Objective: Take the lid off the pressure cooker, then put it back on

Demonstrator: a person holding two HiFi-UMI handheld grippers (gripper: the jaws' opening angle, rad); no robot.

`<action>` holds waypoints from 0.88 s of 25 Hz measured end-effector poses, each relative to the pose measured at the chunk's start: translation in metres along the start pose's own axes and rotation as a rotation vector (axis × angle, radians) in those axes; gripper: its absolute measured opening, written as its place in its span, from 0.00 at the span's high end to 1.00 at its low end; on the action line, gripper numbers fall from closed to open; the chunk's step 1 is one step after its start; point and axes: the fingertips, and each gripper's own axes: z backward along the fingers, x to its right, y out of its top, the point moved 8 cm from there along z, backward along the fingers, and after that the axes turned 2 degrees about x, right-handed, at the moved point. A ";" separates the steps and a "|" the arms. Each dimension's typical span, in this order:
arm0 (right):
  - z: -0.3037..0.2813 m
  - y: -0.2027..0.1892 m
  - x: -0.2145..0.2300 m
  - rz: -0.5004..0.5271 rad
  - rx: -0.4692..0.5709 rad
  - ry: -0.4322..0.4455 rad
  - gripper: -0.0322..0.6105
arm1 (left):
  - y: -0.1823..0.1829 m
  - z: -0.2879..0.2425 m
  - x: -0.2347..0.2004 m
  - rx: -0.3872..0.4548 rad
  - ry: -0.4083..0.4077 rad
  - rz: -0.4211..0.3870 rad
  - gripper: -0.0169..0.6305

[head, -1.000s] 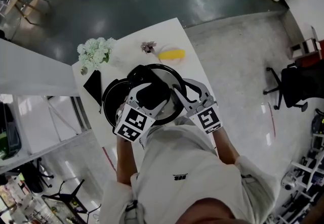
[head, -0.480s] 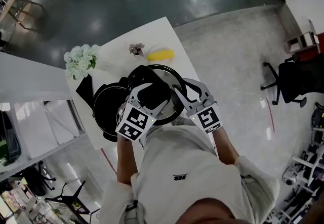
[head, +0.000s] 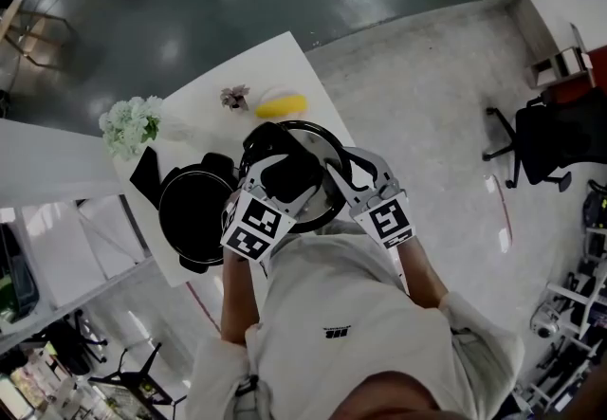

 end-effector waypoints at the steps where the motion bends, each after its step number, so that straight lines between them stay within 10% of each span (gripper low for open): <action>1: 0.001 -0.002 0.002 -0.001 -0.003 0.000 0.77 | 0.000 -0.004 0.001 -0.001 0.000 0.003 0.53; 22: 0.004 -0.047 0.023 -0.008 -0.078 0.067 0.77 | -0.027 -0.055 0.020 -0.079 0.051 0.089 0.53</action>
